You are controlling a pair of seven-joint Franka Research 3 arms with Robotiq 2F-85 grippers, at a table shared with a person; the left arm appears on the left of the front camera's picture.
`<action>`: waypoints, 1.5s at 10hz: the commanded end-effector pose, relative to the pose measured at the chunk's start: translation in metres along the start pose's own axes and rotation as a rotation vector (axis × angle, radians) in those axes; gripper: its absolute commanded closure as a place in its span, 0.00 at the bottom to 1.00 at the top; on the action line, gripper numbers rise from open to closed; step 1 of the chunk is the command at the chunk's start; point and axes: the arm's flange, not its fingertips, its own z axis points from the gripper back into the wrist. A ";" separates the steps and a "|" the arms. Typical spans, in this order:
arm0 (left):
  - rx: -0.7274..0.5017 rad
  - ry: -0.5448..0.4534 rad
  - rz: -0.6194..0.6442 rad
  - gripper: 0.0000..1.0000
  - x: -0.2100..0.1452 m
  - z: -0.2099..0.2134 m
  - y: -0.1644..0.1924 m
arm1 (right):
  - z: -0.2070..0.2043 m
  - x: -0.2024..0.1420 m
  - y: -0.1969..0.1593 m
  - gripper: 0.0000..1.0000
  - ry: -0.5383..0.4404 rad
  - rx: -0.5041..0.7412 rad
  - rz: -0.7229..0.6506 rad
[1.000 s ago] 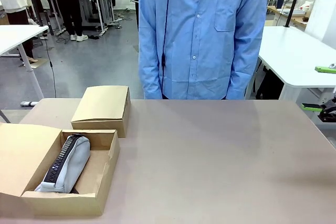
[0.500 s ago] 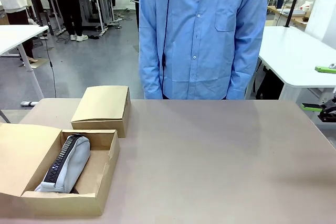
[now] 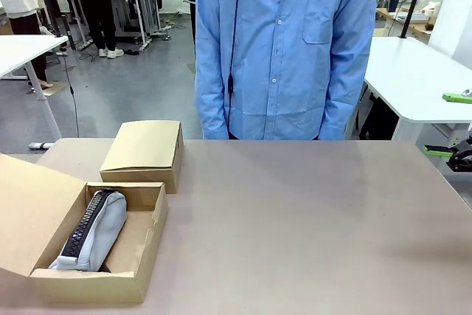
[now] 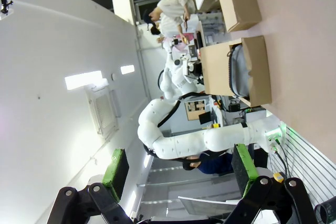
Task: Place items inside the box.
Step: Close the lid of the Mailer Box closest to the robot.
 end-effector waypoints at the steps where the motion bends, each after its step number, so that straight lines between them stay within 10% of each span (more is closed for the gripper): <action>1: -0.005 -0.111 -0.030 0.00 0.009 0.011 -0.015 | 0.000 -0.001 0.007 0.00 -0.001 0.023 -0.022; 8: -0.146 -0.127 -0.074 0.00 0.086 -0.124 -0.043 | 0.000 -0.001 0.007 0.00 -0.001 0.023 -0.022; 15: -0.176 0.089 0.040 0.00 0.051 -0.241 -0.024 | 0.000 -0.001 0.007 0.00 -0.001 0.023 -0.022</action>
